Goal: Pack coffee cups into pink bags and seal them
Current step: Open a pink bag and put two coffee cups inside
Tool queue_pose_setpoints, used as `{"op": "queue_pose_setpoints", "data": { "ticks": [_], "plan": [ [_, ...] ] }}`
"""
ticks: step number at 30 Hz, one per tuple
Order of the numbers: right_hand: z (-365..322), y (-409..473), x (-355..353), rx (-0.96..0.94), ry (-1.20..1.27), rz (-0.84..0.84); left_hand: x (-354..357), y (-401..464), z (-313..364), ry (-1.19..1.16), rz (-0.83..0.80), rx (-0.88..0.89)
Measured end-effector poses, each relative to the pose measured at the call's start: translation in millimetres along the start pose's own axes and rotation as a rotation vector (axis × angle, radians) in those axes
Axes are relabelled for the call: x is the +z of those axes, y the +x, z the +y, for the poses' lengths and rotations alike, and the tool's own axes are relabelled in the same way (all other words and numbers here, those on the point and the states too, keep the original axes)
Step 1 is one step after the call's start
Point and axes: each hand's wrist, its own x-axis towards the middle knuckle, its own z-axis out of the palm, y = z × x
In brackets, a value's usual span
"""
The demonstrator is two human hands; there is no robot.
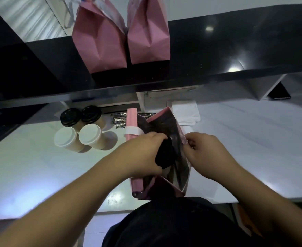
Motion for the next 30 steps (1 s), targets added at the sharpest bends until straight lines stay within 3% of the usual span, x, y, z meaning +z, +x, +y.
{"op": "queue_pose_setpoints", "data": {
  "ticks": [11, 24, 30],
  "plan": [
    [2, 0, 1, -0.008, 0.03, 0.005, 39, 17, -9, 0.111, -0.094, 0.029],
    [4, -4, 7, -0.011, 0.076, 0.046, 68, 10, -24, 0.109, 0.068, 0.16],
    [1, -5, 8, -0.005, 0.082, 0.054, 84, 10, -26, 0.135, 0.018, 0.188]
  ]
}}
